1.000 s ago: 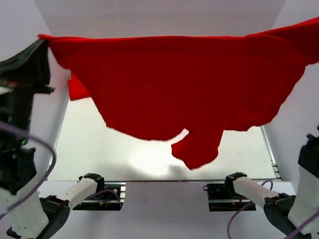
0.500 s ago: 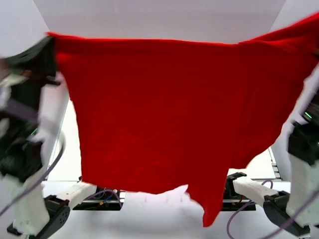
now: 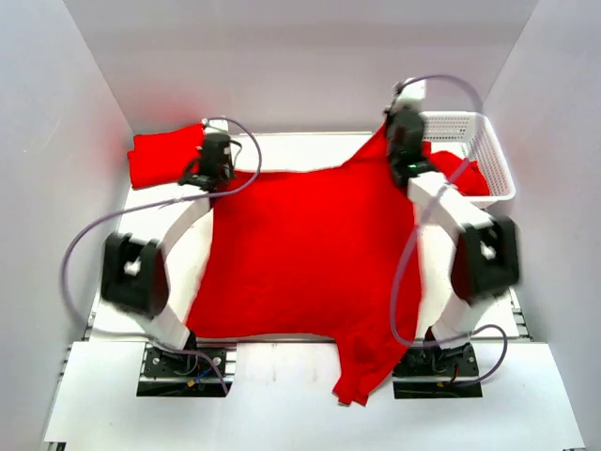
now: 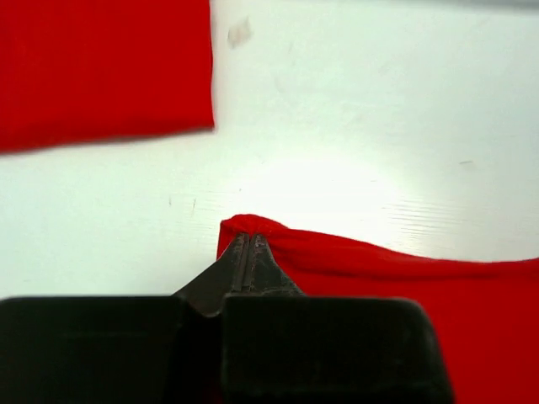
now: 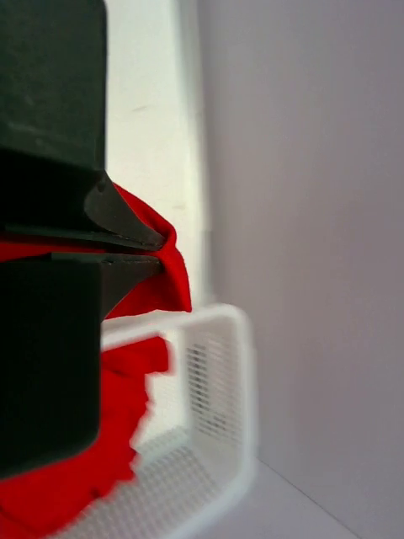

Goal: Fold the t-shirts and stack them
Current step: Flatten out the tshirt, then fold the flattened tshirt in 1/3 of the way

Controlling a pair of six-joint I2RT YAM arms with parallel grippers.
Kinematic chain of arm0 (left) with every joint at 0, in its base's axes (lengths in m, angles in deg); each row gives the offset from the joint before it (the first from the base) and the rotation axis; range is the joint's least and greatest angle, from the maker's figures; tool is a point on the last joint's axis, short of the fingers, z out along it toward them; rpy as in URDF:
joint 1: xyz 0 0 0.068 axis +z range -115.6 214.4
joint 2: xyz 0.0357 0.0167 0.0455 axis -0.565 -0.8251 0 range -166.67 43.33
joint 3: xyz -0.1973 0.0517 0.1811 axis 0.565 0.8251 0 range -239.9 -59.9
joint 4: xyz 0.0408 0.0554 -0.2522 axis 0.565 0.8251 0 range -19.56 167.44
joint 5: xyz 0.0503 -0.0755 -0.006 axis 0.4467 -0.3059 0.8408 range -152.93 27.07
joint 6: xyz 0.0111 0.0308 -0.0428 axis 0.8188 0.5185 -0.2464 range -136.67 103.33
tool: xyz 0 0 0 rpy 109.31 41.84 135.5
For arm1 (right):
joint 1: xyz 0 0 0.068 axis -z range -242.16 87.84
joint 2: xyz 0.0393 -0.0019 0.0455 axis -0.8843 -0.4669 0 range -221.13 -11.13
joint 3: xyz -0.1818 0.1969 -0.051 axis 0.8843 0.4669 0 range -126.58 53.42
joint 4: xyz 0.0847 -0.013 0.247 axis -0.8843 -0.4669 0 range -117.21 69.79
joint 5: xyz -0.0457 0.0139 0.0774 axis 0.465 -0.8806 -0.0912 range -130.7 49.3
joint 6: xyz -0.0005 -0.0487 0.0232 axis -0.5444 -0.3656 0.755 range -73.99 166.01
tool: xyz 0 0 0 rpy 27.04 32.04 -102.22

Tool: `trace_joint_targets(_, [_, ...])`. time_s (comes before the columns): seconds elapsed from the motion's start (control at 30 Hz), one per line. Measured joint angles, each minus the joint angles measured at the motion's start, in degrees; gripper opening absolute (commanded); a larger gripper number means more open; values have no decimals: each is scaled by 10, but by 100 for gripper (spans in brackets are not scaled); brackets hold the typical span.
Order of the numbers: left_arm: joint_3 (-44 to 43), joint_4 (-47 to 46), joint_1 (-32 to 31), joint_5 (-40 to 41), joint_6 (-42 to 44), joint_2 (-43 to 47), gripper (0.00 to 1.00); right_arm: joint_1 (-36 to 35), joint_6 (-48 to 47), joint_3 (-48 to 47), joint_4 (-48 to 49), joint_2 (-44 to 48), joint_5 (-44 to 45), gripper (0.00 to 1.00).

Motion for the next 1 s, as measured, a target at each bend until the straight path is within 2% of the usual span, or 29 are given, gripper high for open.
trace_joint_targets(0.2, [-66,-17,18,17,-10,-179,0,0,40,-115,-75,-214,-3,0])
trace_joint_targets(0.37, [-136,-28,37,17,-12,-271,0,0,62,-188,-124,-291,-36,0])
trace_joint_targets(0.53, [-178,-30,54,8,-12,-315,0,0,70,-242,-139,-322,-46,0])
trace_joint_targets(0.7, [-190,-31,67,0,-12,-319,0,0,77,-266,-166,-323,-46,0])
trace_joint_targets(0.87, [-191,-33,76,-7,-10,-316,0,0,115,-319,-284,-319,-57,0])
trace_joint_targets(1.0, [-181,-34,81,-16,-5,-296,0,0,149,-322,-382,-283,-81,0])
